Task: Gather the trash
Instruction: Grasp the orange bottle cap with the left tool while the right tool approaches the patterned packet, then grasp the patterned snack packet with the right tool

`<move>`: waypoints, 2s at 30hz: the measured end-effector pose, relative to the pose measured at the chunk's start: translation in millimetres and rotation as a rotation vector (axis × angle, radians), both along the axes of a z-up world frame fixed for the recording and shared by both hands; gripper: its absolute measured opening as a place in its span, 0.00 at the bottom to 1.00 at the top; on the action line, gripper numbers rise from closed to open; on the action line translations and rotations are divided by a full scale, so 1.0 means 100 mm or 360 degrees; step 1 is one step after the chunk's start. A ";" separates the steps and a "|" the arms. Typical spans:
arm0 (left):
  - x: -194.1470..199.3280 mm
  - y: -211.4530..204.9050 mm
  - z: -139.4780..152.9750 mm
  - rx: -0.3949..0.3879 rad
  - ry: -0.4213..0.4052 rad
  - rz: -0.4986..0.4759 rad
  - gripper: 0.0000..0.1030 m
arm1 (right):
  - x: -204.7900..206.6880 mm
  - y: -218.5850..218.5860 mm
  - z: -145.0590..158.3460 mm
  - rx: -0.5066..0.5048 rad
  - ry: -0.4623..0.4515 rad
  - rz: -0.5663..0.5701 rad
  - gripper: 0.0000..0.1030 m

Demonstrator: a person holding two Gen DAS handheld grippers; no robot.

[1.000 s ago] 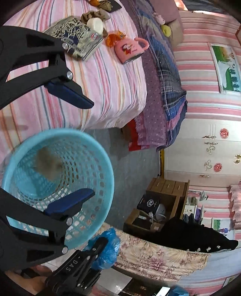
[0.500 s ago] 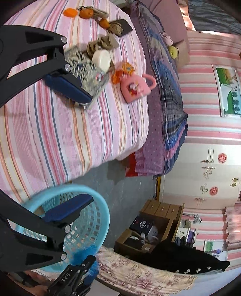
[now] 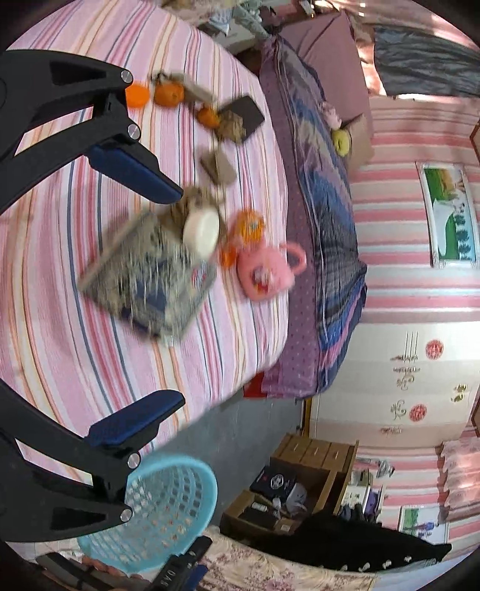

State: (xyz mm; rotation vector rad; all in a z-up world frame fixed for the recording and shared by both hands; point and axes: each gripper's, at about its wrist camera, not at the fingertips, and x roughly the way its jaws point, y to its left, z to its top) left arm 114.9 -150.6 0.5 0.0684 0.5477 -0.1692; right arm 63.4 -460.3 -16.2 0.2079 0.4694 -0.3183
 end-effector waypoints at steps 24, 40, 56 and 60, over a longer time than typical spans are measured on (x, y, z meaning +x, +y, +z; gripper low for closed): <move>0.44 2.05 -0.56 0.0010 0.0287 0.0362 0.95 | 0.59 1.57 0.03 -0.0056 0.0069 0.0357 0.95; 0.59 2.02 -0.73 -0.0039 0.0449 0.0253 0.38 | 0.73 2.01 -0.04 -0.0127 0.0196 0.0495 0.95; 0.50 2.19 -0.60 0.0001 0.0370 0.0347 0.38 | 0.87 2.91 -0.26 -0.0302 0.0378 0.0687 0.95; 0.51 2.25 -0.60 -0.0021 0.0375 0.0365 0.38 | 0.94 2.99 -0.33 -0.0336 0.0459 0.0691 0.94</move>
